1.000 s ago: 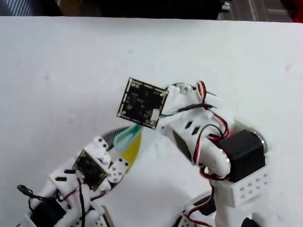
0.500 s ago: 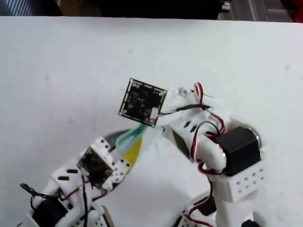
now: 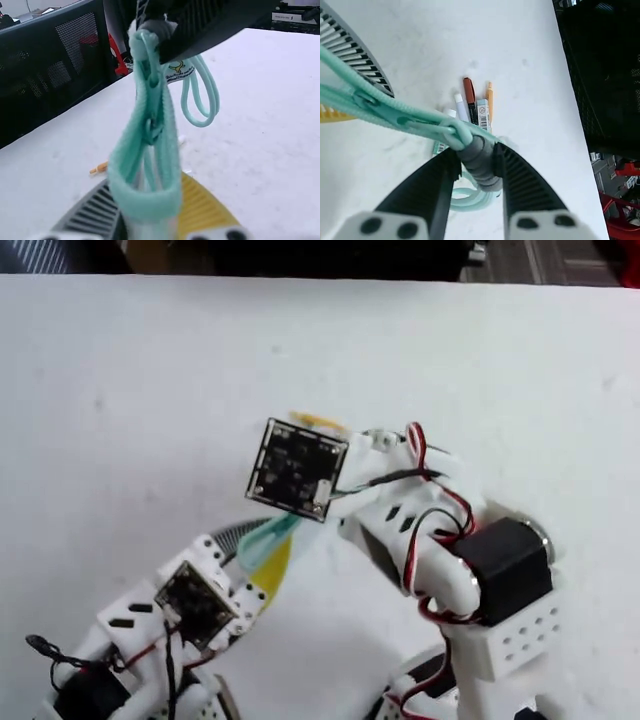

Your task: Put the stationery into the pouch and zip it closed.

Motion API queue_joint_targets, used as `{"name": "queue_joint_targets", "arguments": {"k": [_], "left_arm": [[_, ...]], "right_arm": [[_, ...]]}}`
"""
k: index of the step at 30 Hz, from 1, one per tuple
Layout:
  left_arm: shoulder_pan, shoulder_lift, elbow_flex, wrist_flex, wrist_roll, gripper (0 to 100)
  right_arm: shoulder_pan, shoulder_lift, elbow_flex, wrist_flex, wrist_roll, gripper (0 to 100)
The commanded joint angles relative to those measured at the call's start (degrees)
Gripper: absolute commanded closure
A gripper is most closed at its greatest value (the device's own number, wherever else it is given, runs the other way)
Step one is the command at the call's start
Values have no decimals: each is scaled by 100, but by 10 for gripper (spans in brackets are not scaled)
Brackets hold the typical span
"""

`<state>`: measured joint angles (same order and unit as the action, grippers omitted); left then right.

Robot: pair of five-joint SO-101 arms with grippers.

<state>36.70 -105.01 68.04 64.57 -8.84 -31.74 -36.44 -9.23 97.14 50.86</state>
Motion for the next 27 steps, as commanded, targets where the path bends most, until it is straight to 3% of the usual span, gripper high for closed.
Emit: {"name": "queue_joint_targets", "arguments": {"k": [1,11,14,17,19,27], "left_arm": [[101,48,-141,79,-53,977],[101,48,-141,79,-44,977],[101,48,-141,79,-44,977],[101,48,-141,70,-44,977],[101,48,-132,53,-35,977],[101,48,-35,-18,-26,977]], "right_arm": [[-84,-22,-308,136,-105,868],[-136,-31,334,127,-53,792],[-145,-22,334,127,290,851],[-145,-40,334,-40,422,974],[-119,-84,308,-154,413,971],[-127,-224,-1020,-286,-774,981]]}}
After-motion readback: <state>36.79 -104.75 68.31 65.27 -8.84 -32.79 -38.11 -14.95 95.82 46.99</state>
